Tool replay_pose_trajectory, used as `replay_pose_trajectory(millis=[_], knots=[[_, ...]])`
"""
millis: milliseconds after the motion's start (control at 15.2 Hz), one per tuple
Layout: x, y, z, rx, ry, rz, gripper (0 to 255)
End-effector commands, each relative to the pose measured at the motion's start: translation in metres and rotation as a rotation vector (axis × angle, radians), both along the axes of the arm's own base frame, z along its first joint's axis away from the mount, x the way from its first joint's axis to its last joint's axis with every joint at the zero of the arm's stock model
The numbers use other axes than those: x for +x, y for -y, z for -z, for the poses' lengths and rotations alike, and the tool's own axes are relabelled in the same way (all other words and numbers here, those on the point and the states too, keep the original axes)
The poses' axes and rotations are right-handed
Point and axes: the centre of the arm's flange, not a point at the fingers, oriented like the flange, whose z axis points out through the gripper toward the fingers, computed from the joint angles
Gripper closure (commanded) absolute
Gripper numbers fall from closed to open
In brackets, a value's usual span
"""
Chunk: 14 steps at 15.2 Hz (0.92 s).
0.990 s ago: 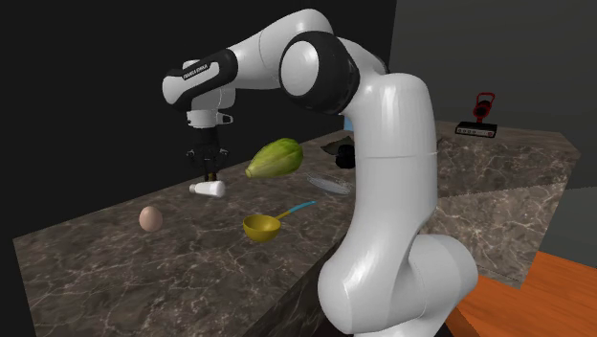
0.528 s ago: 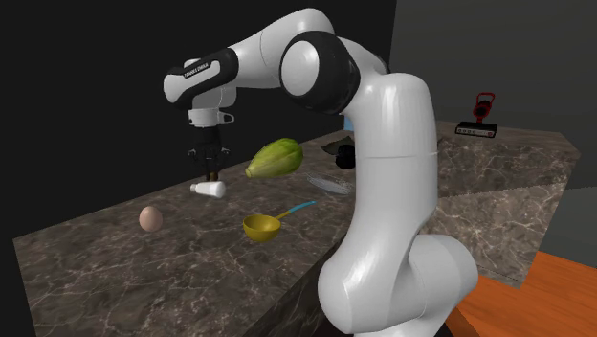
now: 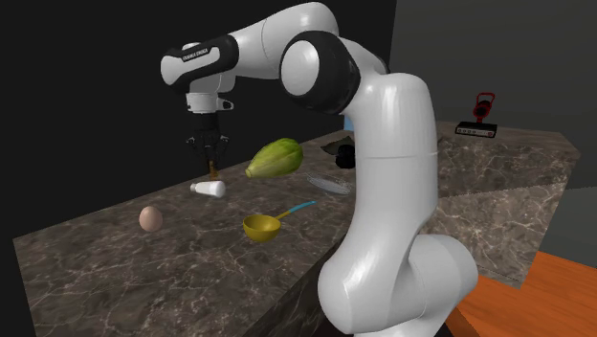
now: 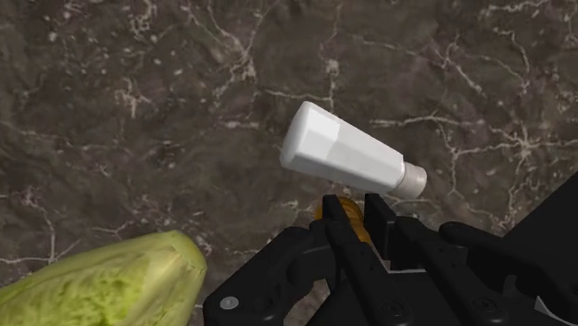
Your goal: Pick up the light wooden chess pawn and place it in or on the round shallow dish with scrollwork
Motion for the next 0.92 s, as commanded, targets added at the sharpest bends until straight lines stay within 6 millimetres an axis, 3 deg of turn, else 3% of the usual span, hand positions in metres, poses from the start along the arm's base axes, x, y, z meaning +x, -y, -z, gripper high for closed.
replay_pose_trajectory(millis=[0, 726, 858], knots=[[-0.001, 0.0, -0.011, 0.0, 0.0, 0.0, 255], [-0.001, 0.0, -0.068, 0.0, 0.0, 0.0, 255], [-0.004, 0.026, -0.069, 0.0, 0.0, 0.0, 255]])
